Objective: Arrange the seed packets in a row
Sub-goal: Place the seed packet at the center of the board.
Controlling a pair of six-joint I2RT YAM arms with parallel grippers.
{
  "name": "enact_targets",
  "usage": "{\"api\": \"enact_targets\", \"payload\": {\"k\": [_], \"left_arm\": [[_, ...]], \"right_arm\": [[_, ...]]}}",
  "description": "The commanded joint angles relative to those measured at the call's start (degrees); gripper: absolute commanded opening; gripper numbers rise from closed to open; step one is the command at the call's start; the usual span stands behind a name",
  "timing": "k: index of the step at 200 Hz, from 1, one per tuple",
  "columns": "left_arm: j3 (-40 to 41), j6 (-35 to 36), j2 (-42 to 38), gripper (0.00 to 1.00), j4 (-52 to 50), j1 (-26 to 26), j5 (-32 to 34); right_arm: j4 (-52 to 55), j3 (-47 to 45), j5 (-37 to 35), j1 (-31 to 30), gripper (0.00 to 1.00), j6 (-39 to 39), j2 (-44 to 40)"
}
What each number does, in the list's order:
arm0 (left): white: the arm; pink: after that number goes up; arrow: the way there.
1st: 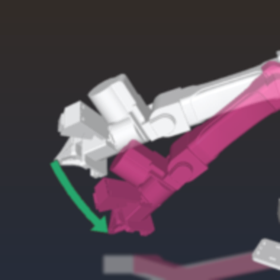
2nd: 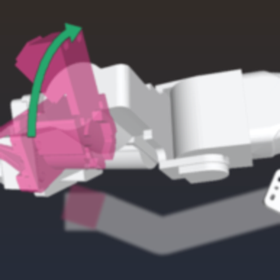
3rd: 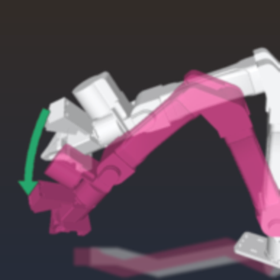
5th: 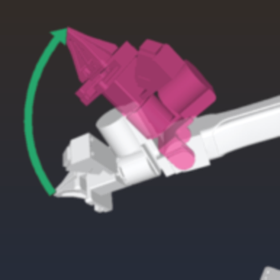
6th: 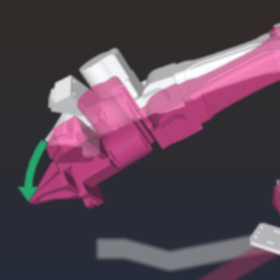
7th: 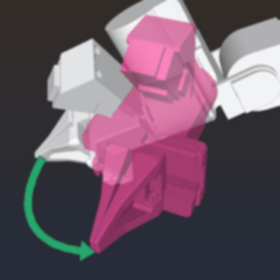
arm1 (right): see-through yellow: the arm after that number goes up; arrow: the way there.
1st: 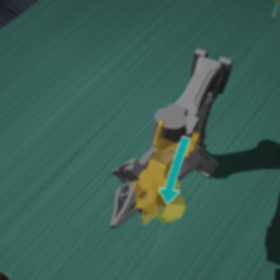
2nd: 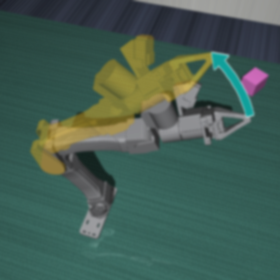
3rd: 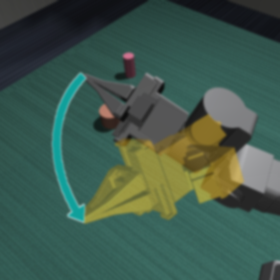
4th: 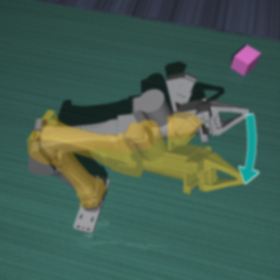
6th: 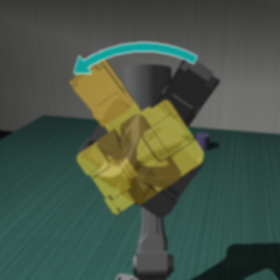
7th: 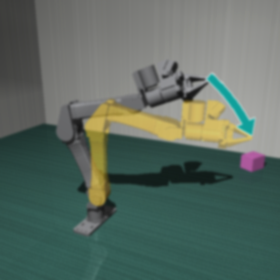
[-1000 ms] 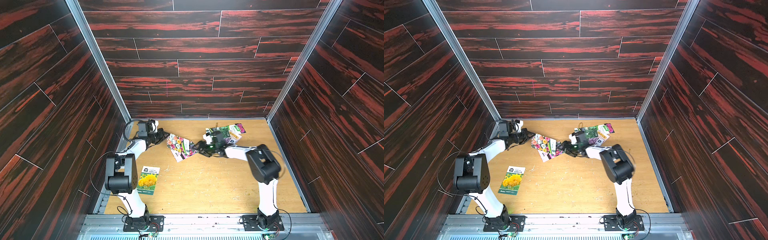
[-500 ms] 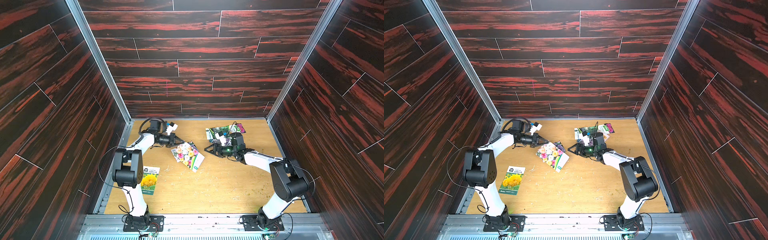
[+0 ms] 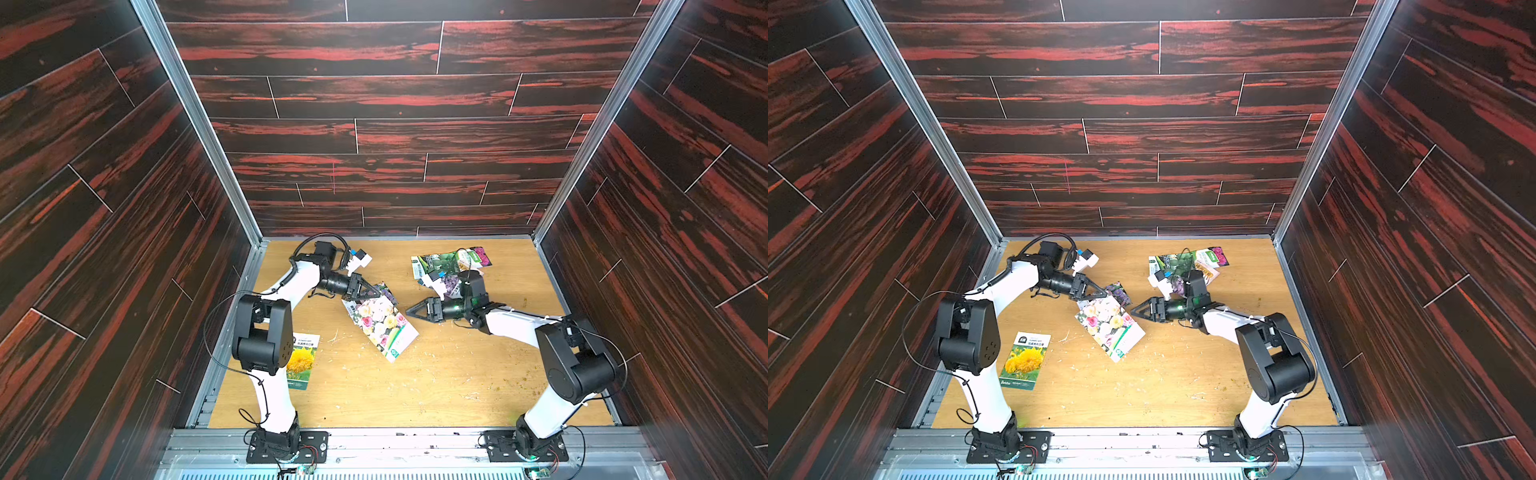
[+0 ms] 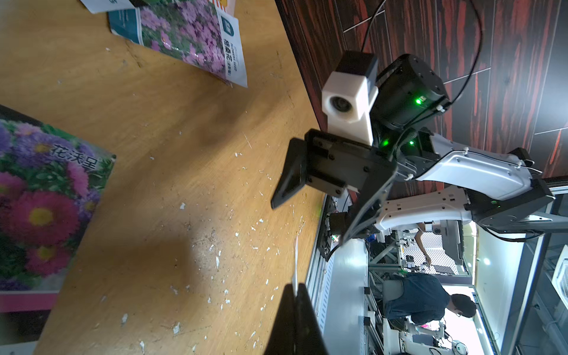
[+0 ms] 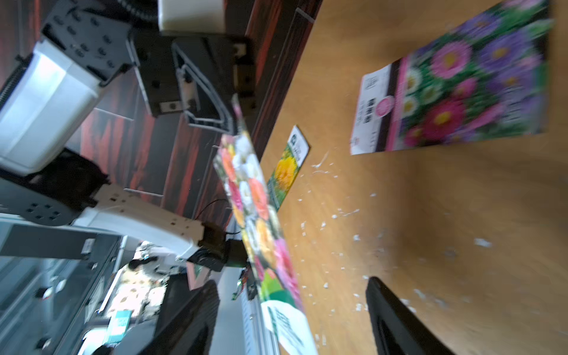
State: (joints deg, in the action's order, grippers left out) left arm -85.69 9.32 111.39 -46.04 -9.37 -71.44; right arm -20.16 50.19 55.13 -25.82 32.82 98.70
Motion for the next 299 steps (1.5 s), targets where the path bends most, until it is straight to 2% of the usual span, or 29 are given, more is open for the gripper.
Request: {"api": "enact_targets", "payload": {"k": [1,22,43,54,62,69,85,96,103,120,150,176,196,219,244,275,299], "left_arm": [[-1.75,1.09,1.31,0.00,-3.26,-0.22,-0.70],[-2.19,0.92,1.55,0.00,-3.22,-0.40,-0.88],[-2.44,-0.26,1.55,0.00,-2.34,-0.48,-0.41],[-2.45,-1.40,1.63,0.00,-1.26,-0.48,-0.25],[-2.42,-2.32,1.64,0.00,-0.61,-0.48,0.10],[-2.24,-4.02,1.57,0.01,0.72,-0.46,1.12],[0.04,-12.63,0.15,0.14,8.13,-0.47,7.69],[2.63,-19.31,-2.01,0.30,15.87,-0.43,13.22],[3.35,-22.00,-3.41,0.35,18.50,-0.25,17.75],[3.26,-26.74,-6.26,0.40,19.17,0.74,30.90],[3.39,-31.04,-13.56,0.44,15.07,1.98,53.01],[8.25,-33.80,-23.41,0.44,15.71,2.50,67.66],[13.63,-36.00,-31.53,0.50,17.46,3.27,76.16],[18.39,-37.09,-40.15,0.59,17.89,3.57,82.31],[21.67,-39.28,-47.01,0.62,16.91,3.69,83.96],[23.77,-40.87,-51.82,0.63,15.68,3.66,84.49],[24.25,-41.01,-53.84,0.63,14.11,3.68,84.10]], "right_arm": [[-0.43,1.86,3.49,-2.71,0.70,-0.39,2.43],[-0.61,2.58,3.46,-4.03,0.62,0.08,3.83],[-3.05,2.54,3.92,-4.67,0.43,1.74,4.06],[-3.52,2.62,3.81,-4.93,0.25,2.34,3.86],[-3.51,2.69,3.22,-5.02,0.00,2.62,3.65],[-3.39,2.80,2.69,-5.04,0.00,2.73,3.54],[-4.32,2.54,1.39,-5.59,0.00,3.65,2.93],[-5.99,2.07,0.03,-6.30,0.00,5.28,2.43],[-7.28,1.66,-1.83,-6.95,0.00,6.67,2.05],[-11.23,0.60,-7.07,-9.46,0.00,11.38,1.45],[-14.26,-1.39,-26.08,-18.10,0.00,19.02,0.48],[-17.08,-0.87,-41.29,-26.51,0.00,25.63,2.56],[-17.54,0.23,-51.50,-31.98,0.00,29.80,4.37],[-16.40,2.78,-60.16,-37.41,0.00,32.07,6.31],[-13.99,5.35,-68.94,-41.89,0.00,35.59,8.23],[-13.57,7.20,-74.23,-44.55,0.00,41.34,11.00],[-8.89,8.82,-77.39,-45.73,0.00,45.40,12.00]]}}
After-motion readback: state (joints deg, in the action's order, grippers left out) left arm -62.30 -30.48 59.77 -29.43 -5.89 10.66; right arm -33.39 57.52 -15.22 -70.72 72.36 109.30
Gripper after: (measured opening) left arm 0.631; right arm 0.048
